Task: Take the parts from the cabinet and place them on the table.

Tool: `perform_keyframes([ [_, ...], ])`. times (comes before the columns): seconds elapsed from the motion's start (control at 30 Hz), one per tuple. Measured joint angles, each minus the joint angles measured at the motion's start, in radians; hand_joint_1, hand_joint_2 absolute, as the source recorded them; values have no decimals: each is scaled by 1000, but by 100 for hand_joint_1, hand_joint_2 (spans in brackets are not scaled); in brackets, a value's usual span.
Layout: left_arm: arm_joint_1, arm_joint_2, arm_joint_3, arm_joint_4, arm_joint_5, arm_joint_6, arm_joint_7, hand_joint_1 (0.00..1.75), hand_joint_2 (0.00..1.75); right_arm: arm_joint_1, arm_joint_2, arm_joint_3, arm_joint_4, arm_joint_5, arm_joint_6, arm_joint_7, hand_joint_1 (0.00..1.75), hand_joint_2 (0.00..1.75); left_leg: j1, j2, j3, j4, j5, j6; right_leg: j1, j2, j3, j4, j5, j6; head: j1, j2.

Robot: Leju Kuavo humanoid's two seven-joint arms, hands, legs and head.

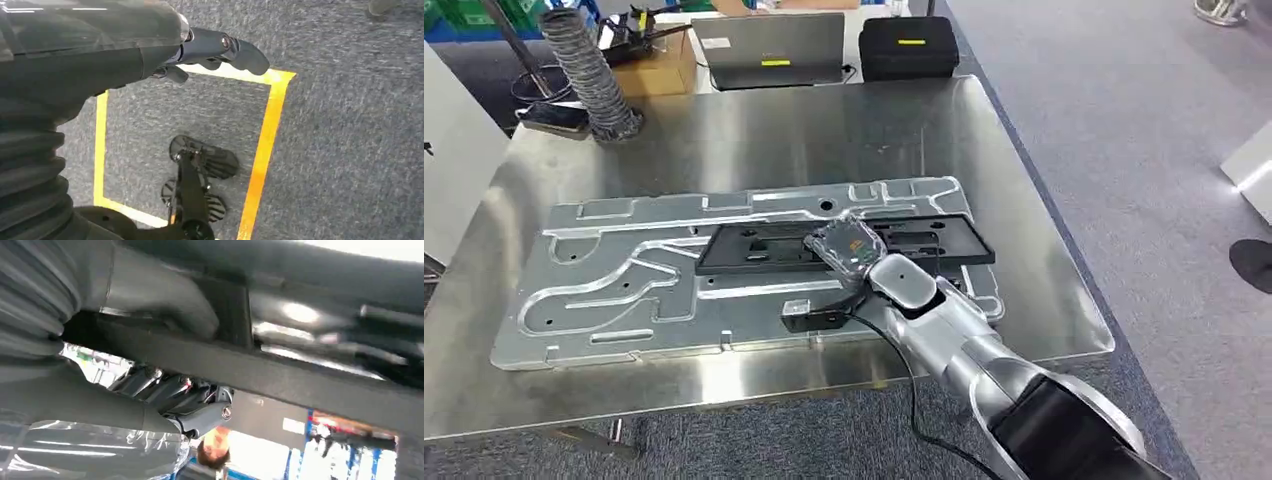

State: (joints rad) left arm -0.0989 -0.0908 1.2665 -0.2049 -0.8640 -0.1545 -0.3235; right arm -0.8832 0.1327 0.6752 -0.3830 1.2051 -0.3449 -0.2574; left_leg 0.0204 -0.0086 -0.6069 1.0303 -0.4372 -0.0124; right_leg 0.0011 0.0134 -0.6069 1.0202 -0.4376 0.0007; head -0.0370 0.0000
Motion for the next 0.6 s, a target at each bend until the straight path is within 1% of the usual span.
perform_keyframes([
  [0.03,1,0,-2,0,0,0,-3,0,175,7,-4,0,5,-2,-5,-6,0,0,-2,0,0,0,0,6,1,0,2,-3,2,6,0,0],
  [0.07,1,0,-4,0,0,1,-6,0,175,14,-9,-1,10,-6,-12,-9,0,0,3,2,1,-6,5,14,0,1,1,-1,0,11,0,0],
  [0.1,0,0,-5,0,-2,4,-7,0,175,17,-13,-3,13,-8,-19,-17,0,0,5,3,1,-7,8,19,-3,-2,-4,15,-15,18,0,0],
  [0.13,0,0,-6,0,-5,8,-7,0,175,18,-16,-5,16,-8,-27,-24,0,0,5,5,0,-7,8,25,-4,-4,-26,61,-48,23,0,0],
  [0.17,0,1,-7,0,-6,11,-7,0,175,22,-18,-5,18,-8,-33,-28,0,0,4,7,-1,-7,9,27,-7,-5,-59,134,-88,27,0,0],
  [0.2,0,2,-8,0,-6,14,-6,0,0,28,-20,-6,20,-9,-37,-31,0,0,3,8,-1,-7,9,27,-8,-7,-99,223,-126,30,0,0],
  [0.23,1,2,-8,0,-7,16,-8,0,0,37,-24,-6,23,-15,-45,-42,0,0,3,8,-2,-7,9,28,-8,-7,-133,295,-149,31,0,0],
  [0.27,2,2,-8,0,-8,19,-13,0,0,47,-26,-9,24,-28,-56,-58,0,0,2,8,-2,-7,9,28,-8,-8,-146,321,-147,31,0,0],
  [0.3,3,2,-9,0,-9,21,-16,0,0,52,-26,-17,24,-45,-70,-74,0,0,2,7,-1,-7,9,28,-7,-8,-136,297,-125,28,0,0],
  [0.33,2,2,-10,0,-10,22,-18,0,0,53,-26,-25,24,-63,-74,-96,0,0,1,7,0,-7,9,27,-7,-8,-103,232,-84,23,0,0],
  [0.37,1,2,-10,0,-11,24,-18,0,0,52,-26,-33,23,-101,-77,-135,0,0,0,6,2,-7,9,27,-6,-8,-54,134,-38,16,0,0],
  [0.4,1,2,-10,0,-12,26,-18,0,0,53,-26,-44,14,-144,-76,-180,0,0,0,5,2,-7,9,26,-2,-7,-5,39,-2,5,0,0],
  [0.43,1,1,-10,0,-15,28,-18,0,0,55,-26,-64,-4,-198,-75,-234,0,0,-4,5,0,-6,9,22,4,-8,13,0,-12,0,0,0],
  [0.47,1,1,-10,0,-16,29,-17,0,0,57,-23,-81,-19,-239,-68,-270,0,0,-5,6,-1,-6,10,16,7,-11,10,-2,-6,-1,0,0],
  [0.5,1,1,-10,0,-17,32,-16,0,0,63,-21,-94,-36,-282,-48,-304,0,0,-3,6,0,-7,10,10,9,-10,8,0,-7,-3,0,0],
  [0.53,1,1,-10,0,-18,36,-12,0,0,76,-22,-111,-76,-375,-2,-354,0,0,-1,7,2,-11,11,4,10,-10,9,0,-8,-7,0,0],
  [0.57,1,1,-10,0,-18,37,-8,0,0,97,-24,-125,-128,-476,47,-390,0,0,-3,6,5,-16,13,-2,10,-10,11,-9,-4,-13,0,0],
  [0.6,1,2,-10,0,-18,38,-6,0,0,120,-24,-139,-212,-607,110,-420,0,0,-2,7,1,-9,5,-7,-3,-14,19,-25,6,-19,0,0],
])
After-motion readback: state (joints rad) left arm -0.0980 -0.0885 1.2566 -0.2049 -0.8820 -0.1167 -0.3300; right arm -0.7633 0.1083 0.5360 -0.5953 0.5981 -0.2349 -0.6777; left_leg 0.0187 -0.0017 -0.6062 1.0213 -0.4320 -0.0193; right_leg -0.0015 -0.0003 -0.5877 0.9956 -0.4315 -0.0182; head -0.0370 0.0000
